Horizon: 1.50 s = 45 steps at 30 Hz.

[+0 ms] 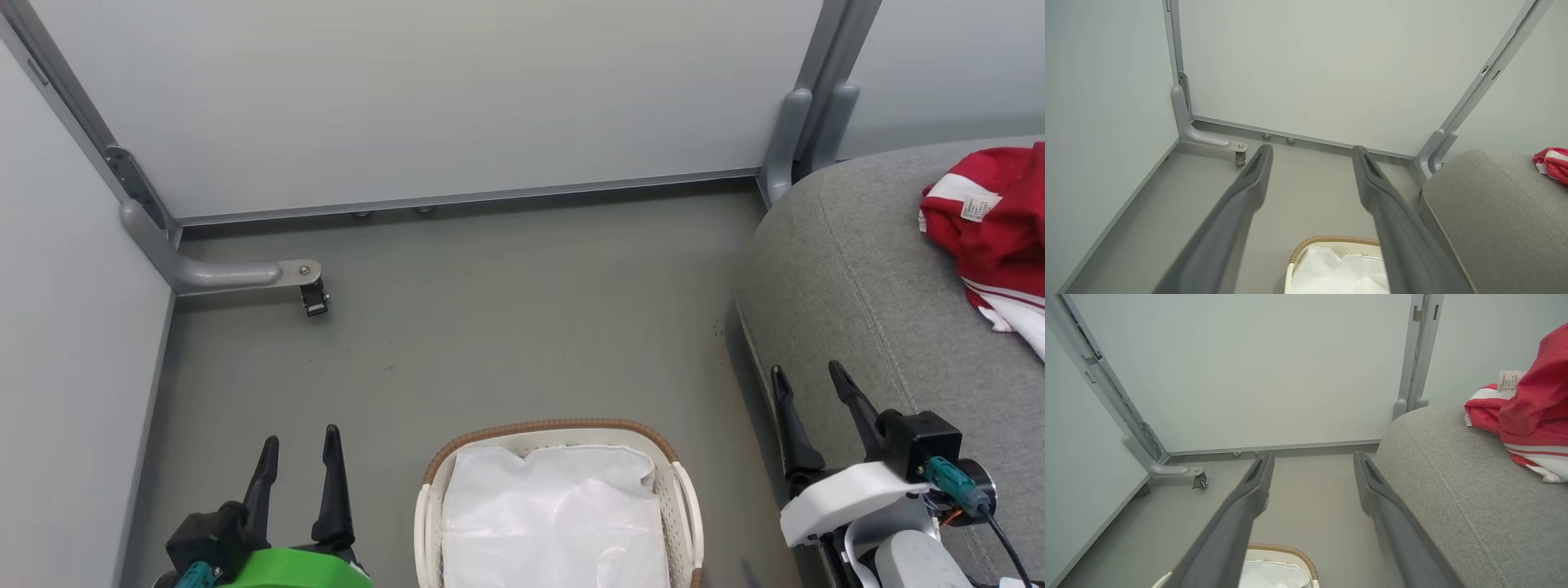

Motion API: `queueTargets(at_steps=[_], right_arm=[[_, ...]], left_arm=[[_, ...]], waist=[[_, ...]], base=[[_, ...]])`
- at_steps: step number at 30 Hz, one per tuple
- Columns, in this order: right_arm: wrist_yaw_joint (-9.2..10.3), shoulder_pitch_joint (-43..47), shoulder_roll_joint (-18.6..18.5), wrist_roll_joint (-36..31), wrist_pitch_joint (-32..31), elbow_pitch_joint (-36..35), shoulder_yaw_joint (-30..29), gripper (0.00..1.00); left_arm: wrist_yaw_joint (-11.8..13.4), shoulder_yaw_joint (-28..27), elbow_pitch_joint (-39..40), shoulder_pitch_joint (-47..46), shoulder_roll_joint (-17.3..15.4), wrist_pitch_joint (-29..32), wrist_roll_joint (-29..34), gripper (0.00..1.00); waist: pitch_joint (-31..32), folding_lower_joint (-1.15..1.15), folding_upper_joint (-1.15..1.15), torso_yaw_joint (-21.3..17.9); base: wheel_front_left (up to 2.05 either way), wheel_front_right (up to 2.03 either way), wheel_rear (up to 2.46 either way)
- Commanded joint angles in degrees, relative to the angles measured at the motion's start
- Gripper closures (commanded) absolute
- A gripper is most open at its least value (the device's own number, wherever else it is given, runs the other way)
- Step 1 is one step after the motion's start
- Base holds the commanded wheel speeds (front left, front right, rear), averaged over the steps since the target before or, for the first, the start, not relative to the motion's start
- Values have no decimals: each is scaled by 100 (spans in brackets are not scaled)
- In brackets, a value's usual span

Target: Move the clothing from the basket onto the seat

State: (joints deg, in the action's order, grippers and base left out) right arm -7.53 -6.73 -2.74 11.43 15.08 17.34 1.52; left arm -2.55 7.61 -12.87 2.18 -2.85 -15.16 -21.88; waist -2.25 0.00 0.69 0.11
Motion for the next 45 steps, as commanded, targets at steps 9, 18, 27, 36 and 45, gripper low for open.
queueTargets(at_steps=[9, 18, 27, 36, 45], right_arm=[[8, -39, -26, -90, 13, -42, -113, 0], [8, -31, -26, -104, 13, -49, -109, 0], [0, 4, 8, -65, -5, 20, -68, 100], [0, 40, 28, 682, -225, 116, -155, 100], [1, 49, 21, 1613, -456, 40, -225, 100]], left_arm=[[50, 1, 37, 113, -9, 2, -35, 0], [44, -15, 0, 117, -8, 2, 76, 0], [10, -15, -105, 40, 0, 3, 37, 100], [-31, -118, -208, -31, -11, 185, -630, 100], [-90, -258, -201, -150, -32, 415, -1455, 100]], waist=[[0, 0, -69, 44], [18, 0, -69, 22], [15, 0, 0, 18], [25, 0, -4, 16], [40, 0, -9, 14]], base=[[0, 0, 0], [0, 0, 0], [0, 0, 0], [0, 0, 0], [0, 0, 0]])
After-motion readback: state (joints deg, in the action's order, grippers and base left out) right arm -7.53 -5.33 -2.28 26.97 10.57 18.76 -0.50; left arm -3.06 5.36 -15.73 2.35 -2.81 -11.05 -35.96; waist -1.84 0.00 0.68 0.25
